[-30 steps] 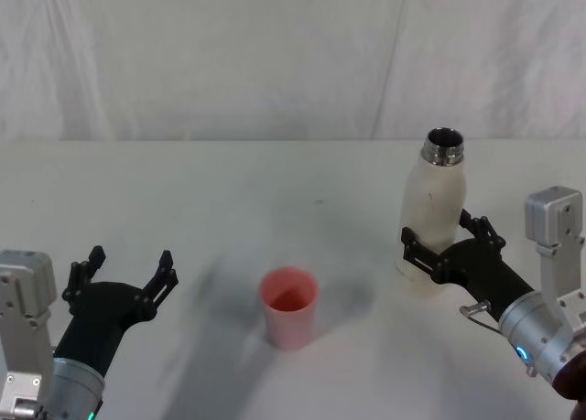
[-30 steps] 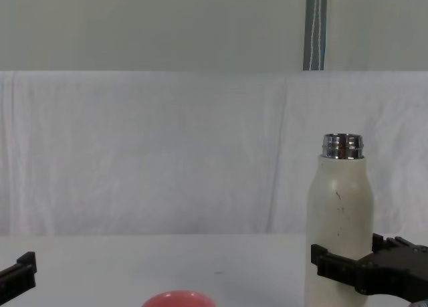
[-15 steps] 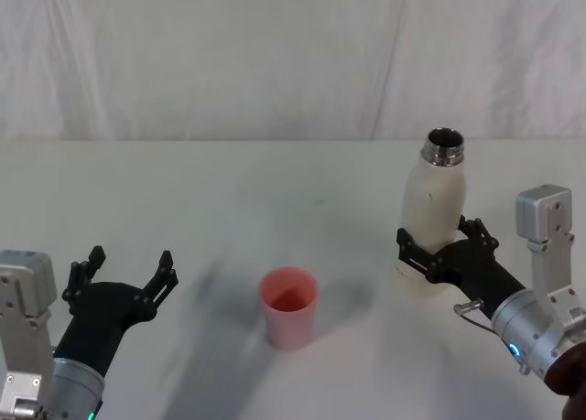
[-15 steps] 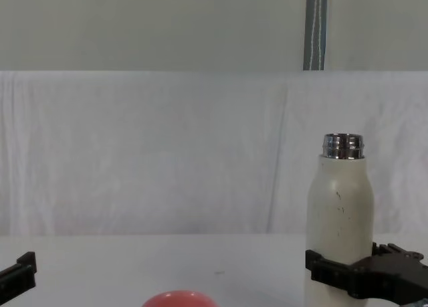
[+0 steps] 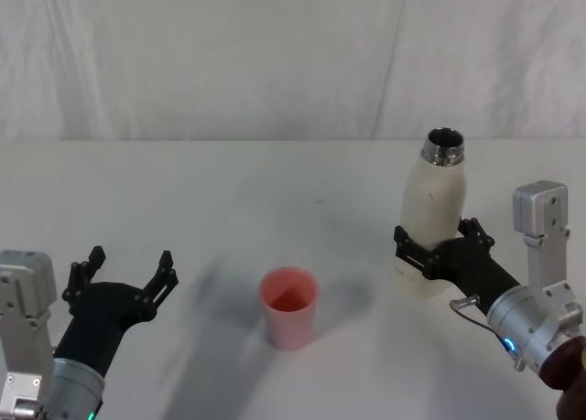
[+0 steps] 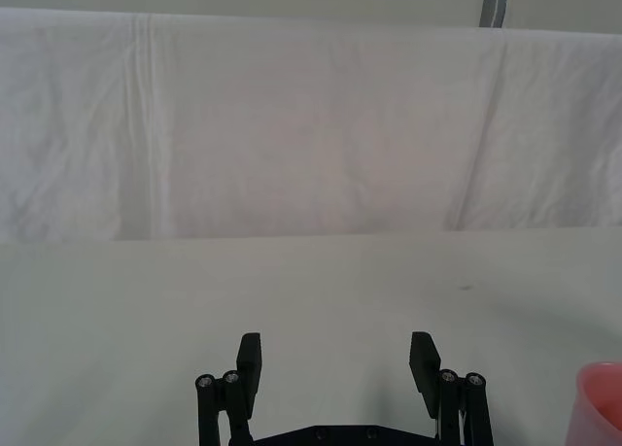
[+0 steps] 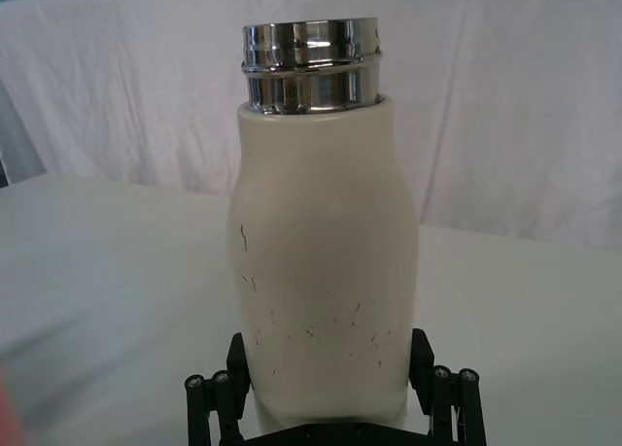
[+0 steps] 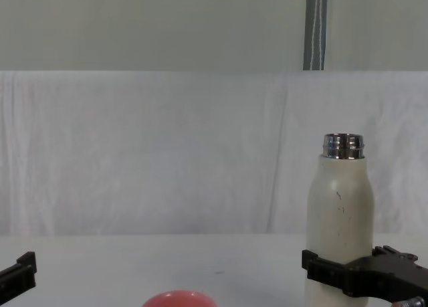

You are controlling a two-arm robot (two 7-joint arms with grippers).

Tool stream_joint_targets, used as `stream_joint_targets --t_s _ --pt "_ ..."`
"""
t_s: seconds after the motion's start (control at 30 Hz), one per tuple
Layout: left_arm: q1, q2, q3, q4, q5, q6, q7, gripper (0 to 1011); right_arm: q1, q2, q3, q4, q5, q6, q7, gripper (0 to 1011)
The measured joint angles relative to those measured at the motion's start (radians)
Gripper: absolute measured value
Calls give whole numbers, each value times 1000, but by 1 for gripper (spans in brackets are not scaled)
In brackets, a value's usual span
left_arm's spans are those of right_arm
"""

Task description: Grasp the thermos with one hand and pour water into the cup lid.

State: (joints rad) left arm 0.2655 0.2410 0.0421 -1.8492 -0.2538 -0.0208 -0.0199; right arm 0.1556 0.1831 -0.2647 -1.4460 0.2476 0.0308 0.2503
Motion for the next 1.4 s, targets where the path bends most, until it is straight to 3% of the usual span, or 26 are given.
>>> stream_joint_targets --t_s 1.4 --pt "0 0 0 0 0 0 0 1001 -4 3 1 -5 0 -1 1 953"
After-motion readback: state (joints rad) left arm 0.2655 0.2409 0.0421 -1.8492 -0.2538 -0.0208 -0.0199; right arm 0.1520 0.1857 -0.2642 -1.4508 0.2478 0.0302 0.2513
